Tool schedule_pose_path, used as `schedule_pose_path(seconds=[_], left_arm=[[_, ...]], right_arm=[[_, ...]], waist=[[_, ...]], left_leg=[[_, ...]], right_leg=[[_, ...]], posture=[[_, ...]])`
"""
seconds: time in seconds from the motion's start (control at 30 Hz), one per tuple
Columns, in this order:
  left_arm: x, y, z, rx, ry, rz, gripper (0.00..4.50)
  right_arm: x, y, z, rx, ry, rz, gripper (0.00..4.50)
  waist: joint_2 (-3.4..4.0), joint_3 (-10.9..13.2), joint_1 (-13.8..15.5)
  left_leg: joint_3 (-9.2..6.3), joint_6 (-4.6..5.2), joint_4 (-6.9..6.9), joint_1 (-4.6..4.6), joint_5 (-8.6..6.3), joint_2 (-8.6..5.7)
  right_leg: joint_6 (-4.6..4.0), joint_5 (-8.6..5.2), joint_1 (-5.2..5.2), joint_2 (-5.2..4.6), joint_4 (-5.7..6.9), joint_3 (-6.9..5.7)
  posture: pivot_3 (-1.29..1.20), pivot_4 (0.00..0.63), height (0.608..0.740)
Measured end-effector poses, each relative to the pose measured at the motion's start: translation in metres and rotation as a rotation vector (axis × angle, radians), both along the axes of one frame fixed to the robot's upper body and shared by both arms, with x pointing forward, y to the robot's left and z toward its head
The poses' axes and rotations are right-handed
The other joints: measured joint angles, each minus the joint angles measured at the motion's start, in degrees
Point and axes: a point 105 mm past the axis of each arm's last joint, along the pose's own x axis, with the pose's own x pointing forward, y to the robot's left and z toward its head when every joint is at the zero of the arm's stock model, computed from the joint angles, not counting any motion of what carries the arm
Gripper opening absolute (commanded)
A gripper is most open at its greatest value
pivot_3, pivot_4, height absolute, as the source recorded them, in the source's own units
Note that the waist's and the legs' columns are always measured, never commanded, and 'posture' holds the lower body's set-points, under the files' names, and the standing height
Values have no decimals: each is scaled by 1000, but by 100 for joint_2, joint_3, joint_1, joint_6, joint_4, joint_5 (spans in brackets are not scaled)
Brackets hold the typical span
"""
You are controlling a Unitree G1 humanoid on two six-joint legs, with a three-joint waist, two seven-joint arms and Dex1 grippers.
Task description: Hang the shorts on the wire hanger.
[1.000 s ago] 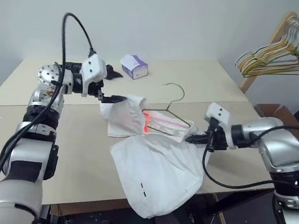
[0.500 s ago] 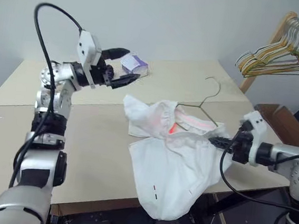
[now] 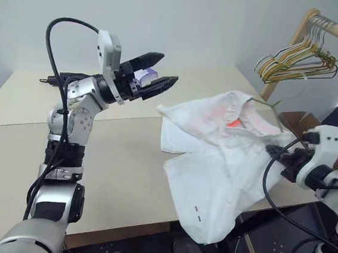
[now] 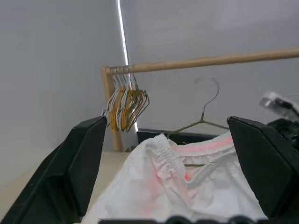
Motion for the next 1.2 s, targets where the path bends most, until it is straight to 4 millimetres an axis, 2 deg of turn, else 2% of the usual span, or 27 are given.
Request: schedule_pose_path(seconds=[0.17,0.3,0.53,0.77,1.03,1.2], left_arm=[[-5,-1,14,-95,26,-27,4447],[-8,-4,26,-108,1,-26,4447],[-14,-6,32,-120,-31,-40,4447],[-14,-2,25,-111,-14,-18,4447],[-17,-2,26,-102,-32,-16,4447],[-17,-1,23,-94,-24,-10,4447]], right_arm=[[2,-22,13,-13,-31,-158,0],[6,-45,24,15,-42,-307,0],[11,-91,43,93,-43,-561,0],[19,-116,53,208,-25,-659,0],[18,-134,58,253,-39,-737,0],[11,-148,54,334,-18,-840,0]], waist=[[0,0,-50],[1,0,-114],[4,-2,-137],[8,-4,-147],[10,-5,-137],[10,-6,-117]], left_leg=[[3,0,2,0,0,-1],[6,0,0,0,0,-1],[10,0,-4,4,0,0],[17,1,-3,9,0,-1],[20,0,-2,10,0,-2],[20,0,-2,7,0,-3]], right_leg=[[0,0,2,0,-1,1],[0,0,2,0,-3,2],[-2,0,3,0,-4,5],[-3,1,8,0,-5,10],[-3,1,9,-1,-8,12],[-4,1,9,-1,-10,12]], posture=[[-383,0,740],[-379,0,740],[-357,0,740],[-344,0,740],[-339,0,740],[-340,0,740]])
